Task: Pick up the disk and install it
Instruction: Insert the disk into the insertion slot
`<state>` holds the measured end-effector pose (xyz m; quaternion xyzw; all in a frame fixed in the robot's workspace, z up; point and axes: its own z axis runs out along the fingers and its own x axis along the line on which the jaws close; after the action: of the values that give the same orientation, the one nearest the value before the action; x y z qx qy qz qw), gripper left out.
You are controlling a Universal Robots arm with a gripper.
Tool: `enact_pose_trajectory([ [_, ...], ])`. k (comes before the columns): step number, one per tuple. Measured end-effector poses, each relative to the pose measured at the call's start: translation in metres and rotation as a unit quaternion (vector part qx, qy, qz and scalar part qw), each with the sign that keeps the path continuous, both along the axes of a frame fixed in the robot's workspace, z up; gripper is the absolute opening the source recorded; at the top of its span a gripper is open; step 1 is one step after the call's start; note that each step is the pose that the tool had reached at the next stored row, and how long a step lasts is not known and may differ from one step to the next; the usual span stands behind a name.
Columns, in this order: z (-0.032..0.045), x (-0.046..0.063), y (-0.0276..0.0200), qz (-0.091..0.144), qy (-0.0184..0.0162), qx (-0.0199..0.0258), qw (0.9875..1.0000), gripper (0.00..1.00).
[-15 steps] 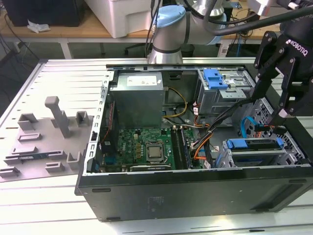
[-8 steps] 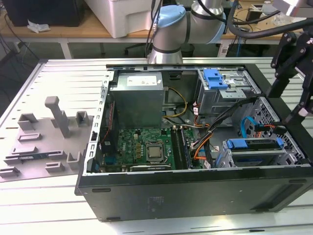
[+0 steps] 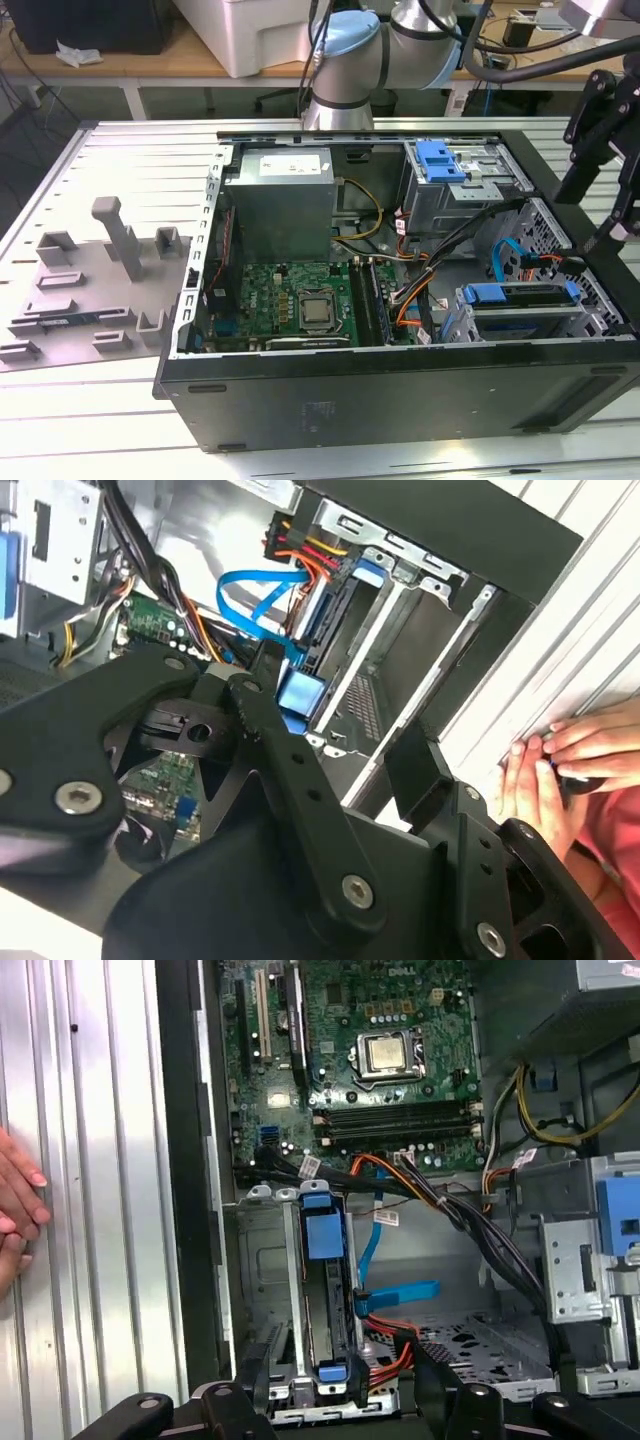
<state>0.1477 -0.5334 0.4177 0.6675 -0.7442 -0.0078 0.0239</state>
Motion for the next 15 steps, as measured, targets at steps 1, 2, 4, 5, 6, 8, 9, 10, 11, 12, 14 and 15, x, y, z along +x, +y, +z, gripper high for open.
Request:
enact_pose_trajectory([
  [1,-0.0001,0.001,0.0001,-0.003,0.0000,-0.0016,1.0000,0.68],
  [2,-0.0001,0.002,0.0001,-0.005,0.0000,-0.0062,1.0000,0.68],
  [4,-0.0002,0.005,0.0003,-0.009,-0.0001,-0.0329,0.9994,0.68],
  [5,-0.0002,0.006,0.0014,-0.010,-0.0002,-0.0377,0.9992,0.68],
  [6,-0.0003,0.007,0.0028,-0.010,-0.0002,-0.0387,0.9992,0.68],
  [8,-0.0011,0.010,0.0074,-0.012,-0.0001,-0.0396,0.9991,0.68],
  [9,-0.0015,0.011,0.0089,-0.013,-0.0001,-0.0399,0.9991,0.68],
  [10,-0.0026,0.013,0.0121,-0.014,0.0000,-0.0408,0.9991,0.68],
  [11,-0.0040,0.015,0.0138,-0.016,0.0000,-0.0420,0.9990,0.68],
  [12,-0.0051,0.016,0.0152,-0.018,0.0001,-0.0429,0.9989,0.68],
  [14,-0.0073,0.020,0.0193,-0.021,0.0002,-0.0445,0.9988,0.68],
  [15,-0.0078,0.020,0.0205,-0.021,0.0002,-0.0448,0.9988,0.68],
])
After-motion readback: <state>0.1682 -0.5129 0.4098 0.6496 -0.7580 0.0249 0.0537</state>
